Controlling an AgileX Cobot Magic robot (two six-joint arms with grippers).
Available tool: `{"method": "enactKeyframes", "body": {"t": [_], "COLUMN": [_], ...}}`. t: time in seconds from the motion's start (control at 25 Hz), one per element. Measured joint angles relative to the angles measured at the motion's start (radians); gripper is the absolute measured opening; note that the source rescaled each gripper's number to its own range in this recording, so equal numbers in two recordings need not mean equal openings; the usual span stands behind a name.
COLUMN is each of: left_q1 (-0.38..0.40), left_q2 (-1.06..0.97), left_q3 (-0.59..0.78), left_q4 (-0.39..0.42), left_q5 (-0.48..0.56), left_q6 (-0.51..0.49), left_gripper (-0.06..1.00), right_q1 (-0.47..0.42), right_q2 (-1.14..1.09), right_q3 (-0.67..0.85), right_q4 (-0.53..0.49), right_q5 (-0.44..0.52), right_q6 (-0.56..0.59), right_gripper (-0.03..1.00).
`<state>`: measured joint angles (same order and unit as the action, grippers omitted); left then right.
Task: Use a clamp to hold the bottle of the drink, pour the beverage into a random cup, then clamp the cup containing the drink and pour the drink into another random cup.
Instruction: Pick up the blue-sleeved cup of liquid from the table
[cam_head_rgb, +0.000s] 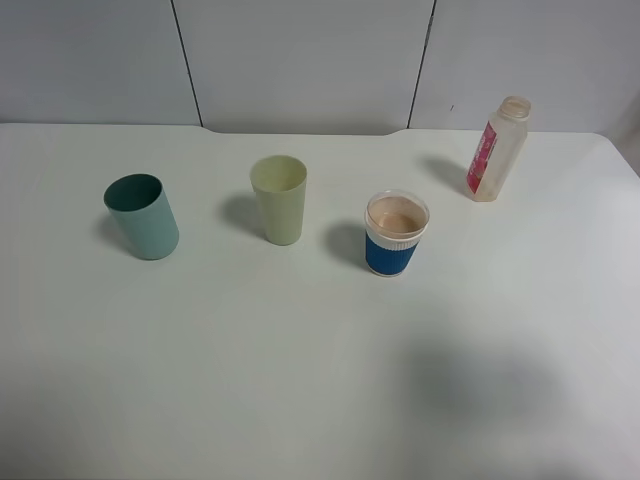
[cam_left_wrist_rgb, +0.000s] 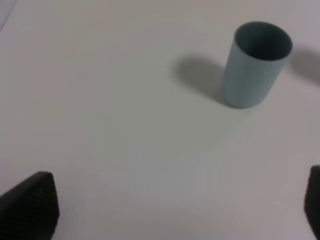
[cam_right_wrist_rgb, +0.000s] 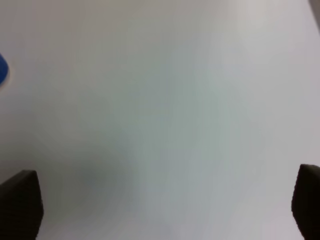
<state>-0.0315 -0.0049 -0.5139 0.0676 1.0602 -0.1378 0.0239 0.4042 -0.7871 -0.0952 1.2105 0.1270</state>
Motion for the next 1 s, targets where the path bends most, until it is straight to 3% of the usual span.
{"method": "enactKeyframes", "body": {"t": [0.12,0.2,0.32,0.44,1.0], "left_q1": [0.0,0.0,0.0,0.0,0.0], "left_q2": [0.0,0.0,0.0,0.0,0.0], "left_q3": [0.0,0.0,0.0,0.0,0.0], "left_q4": [0.0,0.0,0.0,0.0,0.0], "left_q5": [0.0,0.0,0.0,0.0,0.0], "left_q6": [0.0,0.0,0.0,0.0,0.0], "left_gripper": [1.0,1.0,1.0,1.0,1.0], "right_q1": [0.0,0.0,0.0,0.0,0.0], "right_q2": [-0.131,-0.165,-0.258,-0.307,-0.407], "right_q3": [0.167,0.19,0.236,0.254,0.267], "right_q4": [0.026,0.026,0.028,0.034,-0.007], "right_q5": [-0.009,-0.029,-0.133,-0.161,-0.114], "right_q6": [-0.08,-0.091,-0.098,-0.097,-0.088], "right_gripper": [1.0,1.0,1.0,1.0,1.0]}}
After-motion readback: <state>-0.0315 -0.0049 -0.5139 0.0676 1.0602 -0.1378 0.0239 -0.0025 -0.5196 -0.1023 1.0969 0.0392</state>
